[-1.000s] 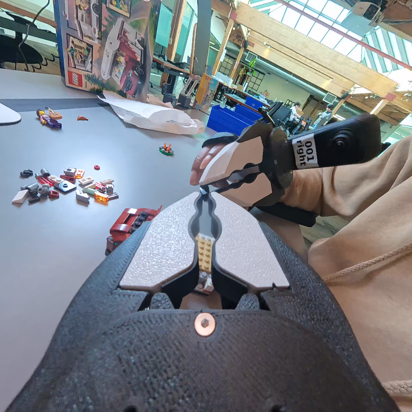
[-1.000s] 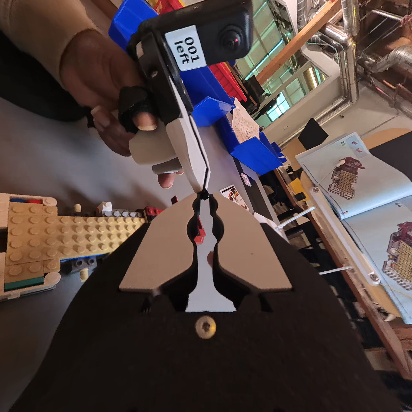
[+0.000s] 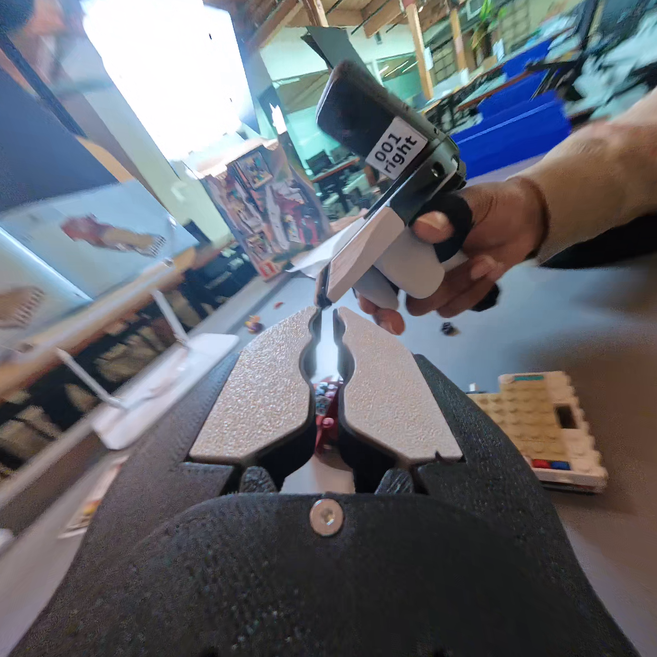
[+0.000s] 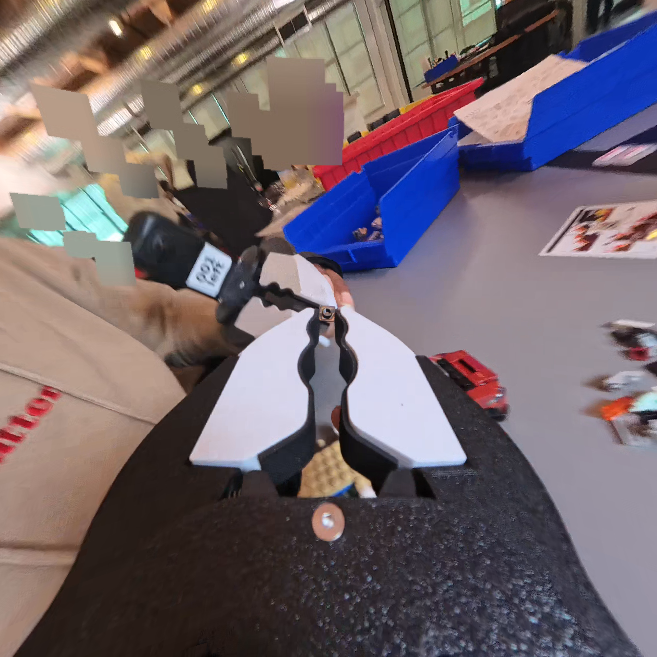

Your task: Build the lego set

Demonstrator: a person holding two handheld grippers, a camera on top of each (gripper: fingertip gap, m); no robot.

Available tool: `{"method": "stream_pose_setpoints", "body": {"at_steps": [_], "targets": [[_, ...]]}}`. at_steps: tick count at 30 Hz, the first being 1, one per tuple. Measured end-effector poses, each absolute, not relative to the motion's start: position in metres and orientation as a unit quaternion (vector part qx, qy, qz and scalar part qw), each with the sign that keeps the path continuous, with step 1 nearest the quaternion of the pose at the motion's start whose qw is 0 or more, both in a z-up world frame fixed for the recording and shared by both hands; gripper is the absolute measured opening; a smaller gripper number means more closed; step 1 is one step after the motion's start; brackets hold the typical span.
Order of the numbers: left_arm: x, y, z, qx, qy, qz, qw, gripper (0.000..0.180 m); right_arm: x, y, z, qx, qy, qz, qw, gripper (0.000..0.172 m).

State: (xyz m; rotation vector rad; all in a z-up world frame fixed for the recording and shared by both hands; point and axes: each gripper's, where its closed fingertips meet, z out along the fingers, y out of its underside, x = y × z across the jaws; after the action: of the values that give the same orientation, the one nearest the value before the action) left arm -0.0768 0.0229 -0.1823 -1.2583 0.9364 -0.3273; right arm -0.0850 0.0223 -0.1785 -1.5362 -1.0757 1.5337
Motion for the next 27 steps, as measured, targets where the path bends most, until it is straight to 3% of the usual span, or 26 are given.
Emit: {"method": "stream_pose_setpoints", "body": {"at_steps": [5, 9, 19, 24, 27], "targets": [[-0.082, 0.030, -0.189, -0.652, 0.306, -0.375, 0.583, 0.012, -0.076, 0.036, -0.198, -0.570, -0.574, 0.354, 0.470, 0.008], [-0.074, 0.029, -0.203, -0.687, 0.259, -0.466, 0.494, 0.017, -0.080, 0.034, -0.215, -0.532, -0.643, 0.227, 0.502, 0.008], [-0.068, 0.026, -0.217, -0.714, 0.223, -0.511, 0.424, 0.013, -0.081, 0.034, -0.226, -0.472, -0.696, 0.098, 0.532, 0.008], [-0.070, 0.028, -0.219, -0.717, 0.209, -0.518, 0.416, 0.005, -0.082, 0.033, -0.225, -0.462, -0.697, 0.089, 0.542, 0.008], [-0.071, 0.029, -0.220, -0.719, 0.204, -0.520, 0.413, 0.011, -0.082, 0.031, -0.224, -0.454, -0.697, 0.094, 0.548, 0.008]]}}
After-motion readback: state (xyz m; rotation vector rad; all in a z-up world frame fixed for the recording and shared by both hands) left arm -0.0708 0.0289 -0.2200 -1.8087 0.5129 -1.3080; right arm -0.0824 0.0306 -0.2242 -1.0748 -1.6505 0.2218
